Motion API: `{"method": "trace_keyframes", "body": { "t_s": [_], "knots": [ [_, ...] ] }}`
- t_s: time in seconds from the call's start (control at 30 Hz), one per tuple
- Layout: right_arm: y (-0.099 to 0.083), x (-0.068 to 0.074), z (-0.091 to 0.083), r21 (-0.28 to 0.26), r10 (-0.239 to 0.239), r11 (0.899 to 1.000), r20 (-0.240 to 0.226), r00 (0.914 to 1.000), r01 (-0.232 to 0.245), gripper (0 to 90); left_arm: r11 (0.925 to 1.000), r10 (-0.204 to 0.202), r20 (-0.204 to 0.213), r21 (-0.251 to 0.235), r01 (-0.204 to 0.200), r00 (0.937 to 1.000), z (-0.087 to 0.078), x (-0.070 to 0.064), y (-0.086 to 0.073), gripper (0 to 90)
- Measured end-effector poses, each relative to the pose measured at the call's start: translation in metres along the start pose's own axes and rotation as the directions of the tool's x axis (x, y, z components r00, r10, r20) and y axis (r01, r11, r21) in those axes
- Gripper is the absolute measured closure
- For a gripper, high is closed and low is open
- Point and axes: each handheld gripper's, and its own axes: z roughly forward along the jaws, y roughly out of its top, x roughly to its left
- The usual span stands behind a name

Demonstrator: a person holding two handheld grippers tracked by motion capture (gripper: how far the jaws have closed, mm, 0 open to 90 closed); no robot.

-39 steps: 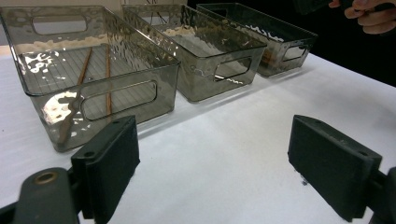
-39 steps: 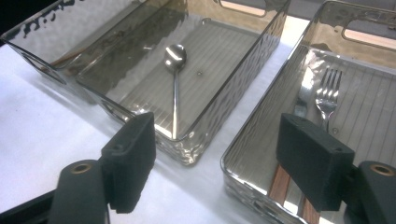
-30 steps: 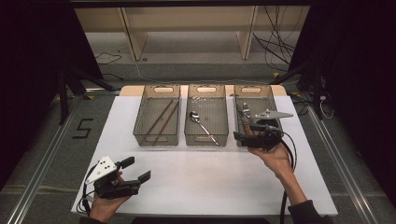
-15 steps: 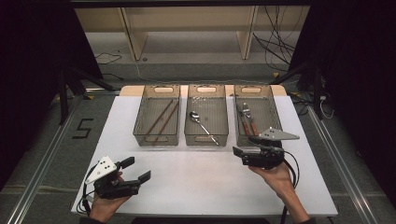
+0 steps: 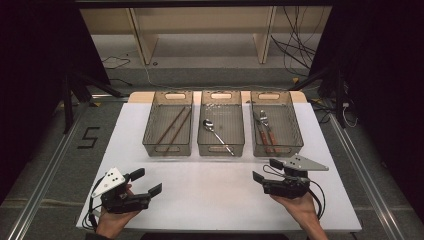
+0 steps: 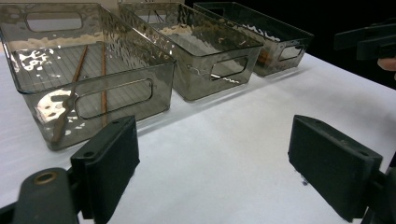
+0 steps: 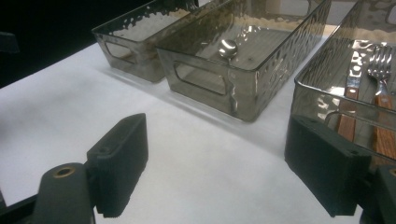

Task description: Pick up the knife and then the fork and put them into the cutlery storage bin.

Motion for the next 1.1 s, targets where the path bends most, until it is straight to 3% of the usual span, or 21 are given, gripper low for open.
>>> {"method": "trace_keyframes", "body": {
  "t_s": [0.5,1.1],
  "knots": [
    [-0.024,0.004,-0.015,-0.051,-0.013,0.999,0.004,0.9999,0.014,20.2,0.9998,-0.003,0.019,0.019,0.002,0.9998,0.002,-0.001,-0.001,15.8],
    [-0.028,0.007,-0.019,-0.066,-0.02,0.998,0.009,0.9998,0.02,17.5,0.9997,-0.003,0.026,0.024,0.003,0.9996,0.003,-0.001,-0.002,15.8]
  ]
}}
